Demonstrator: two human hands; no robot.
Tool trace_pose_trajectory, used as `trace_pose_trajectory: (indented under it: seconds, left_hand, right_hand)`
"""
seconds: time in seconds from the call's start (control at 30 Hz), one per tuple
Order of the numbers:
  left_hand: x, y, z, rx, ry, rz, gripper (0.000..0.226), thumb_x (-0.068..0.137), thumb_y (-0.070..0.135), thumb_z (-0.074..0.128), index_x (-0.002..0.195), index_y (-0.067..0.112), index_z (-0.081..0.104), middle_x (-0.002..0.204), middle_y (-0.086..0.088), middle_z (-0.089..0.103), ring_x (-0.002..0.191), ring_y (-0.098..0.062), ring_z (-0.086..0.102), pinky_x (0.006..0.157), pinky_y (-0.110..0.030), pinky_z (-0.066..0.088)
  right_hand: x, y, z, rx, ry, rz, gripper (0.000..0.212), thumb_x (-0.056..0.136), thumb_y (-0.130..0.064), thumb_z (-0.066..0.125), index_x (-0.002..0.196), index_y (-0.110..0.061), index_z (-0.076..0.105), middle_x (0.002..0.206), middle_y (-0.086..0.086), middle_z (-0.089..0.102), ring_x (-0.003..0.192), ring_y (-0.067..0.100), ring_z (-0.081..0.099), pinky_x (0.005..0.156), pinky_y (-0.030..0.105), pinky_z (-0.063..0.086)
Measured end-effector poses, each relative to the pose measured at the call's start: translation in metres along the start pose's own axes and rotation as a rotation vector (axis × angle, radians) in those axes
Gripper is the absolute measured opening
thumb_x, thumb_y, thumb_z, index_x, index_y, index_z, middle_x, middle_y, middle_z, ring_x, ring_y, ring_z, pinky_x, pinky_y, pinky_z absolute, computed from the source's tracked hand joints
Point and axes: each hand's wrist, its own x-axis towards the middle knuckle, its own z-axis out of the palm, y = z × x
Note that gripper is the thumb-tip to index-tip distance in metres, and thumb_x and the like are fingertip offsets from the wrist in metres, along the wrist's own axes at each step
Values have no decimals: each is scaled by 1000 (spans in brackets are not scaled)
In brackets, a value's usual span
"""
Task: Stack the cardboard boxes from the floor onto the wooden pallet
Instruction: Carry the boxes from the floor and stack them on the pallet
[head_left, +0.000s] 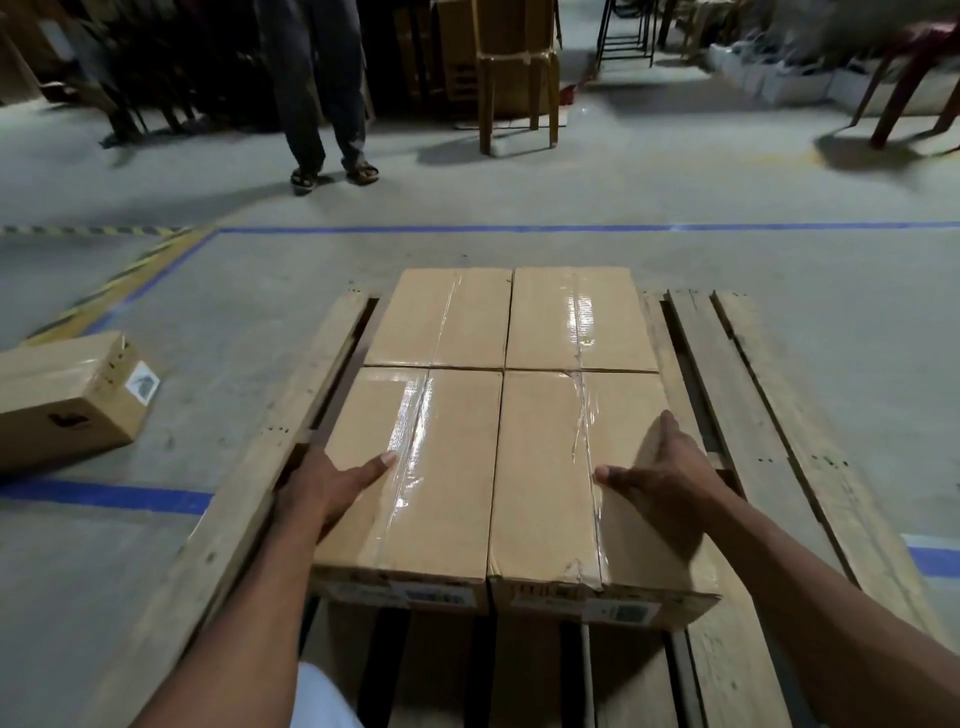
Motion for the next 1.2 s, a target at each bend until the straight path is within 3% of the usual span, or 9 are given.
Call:
trace_pose_trajectory:
  seconds: [0.2, 0.5, 0.73, 0.9, 1.13, 1.2]
  left_hand:
    - [3, -5, 2, -41, -25, 38, 113, 58, 89, 78, 142, 18, 51, 137, -10, 66, 121, -36, 63, 90, -44, 50]
    - [7, -8, 5, -3, -15, 45, 115, 59, 98, 64, 143, 21, 50, 136, -8, 66, 120, -36, 63, 94, -50, 51]
    - [4, -2, 9, 15, 4, 14, 105, 79, 78, 69, 154, 11, 41, 145, -18, 59, 130, -43, 57, 99, -50, 49]
    - [3, 1, 9, 39, 10, 12, 103, 80, 81, 64, 151, 10, 44, 144, -19, 60, 128, -44, 58, 90, -46, 47]
    - [3, 2, 11, 111, 37, -17, 119, 78, 89, 58, 159, 5, 35, 154, -23, 52, 134, -46, 54, 100, -50, 49]
    - [5, 2, 11, 94, 57, -3, 122, 75, 90, 60, 161, 9, 31, 156, -22, 50, 137, -46, 52, 105, -54, 48]
  right_hand:
    - [1, -2, -7, -58, -4, 27, 126, 60, -51, 96, 155, -19, 20, 150, 20, 43, 129, 44, 51, 104, 59, 50]
    - [4, -4, -8, -71, 4, 22, 123, 54, -49, 99, 150, -19, 28, 141, 17, 51, 123, 42, 55, 99, 59, 54]
    - [4, 2, -7, -53, 2, 2, 134, 63, -45, 96, 163, -20, 12, 157, 16, 39, 139, 42, 44, 108, 54, 45]
    - [3, 3, -9, -25, -9, -16, 128, 58, -47, 97, 158, -23, 21, 149, 14, 45, 131, 41, 50, 105, 59, 50]
    - [0, 1, -11, -31, -33, 2, 129, 56, -50, 97, 156, -25, 21, 143, 14, 49, 124, 40, 54, 101, 59, 53]
    - [5, -1, -15, -20, -41, -5, 135, 51, -54, 96, 158, -24, 19, 150, 16, 46, 130, 41, 51, 105, 58, 50]
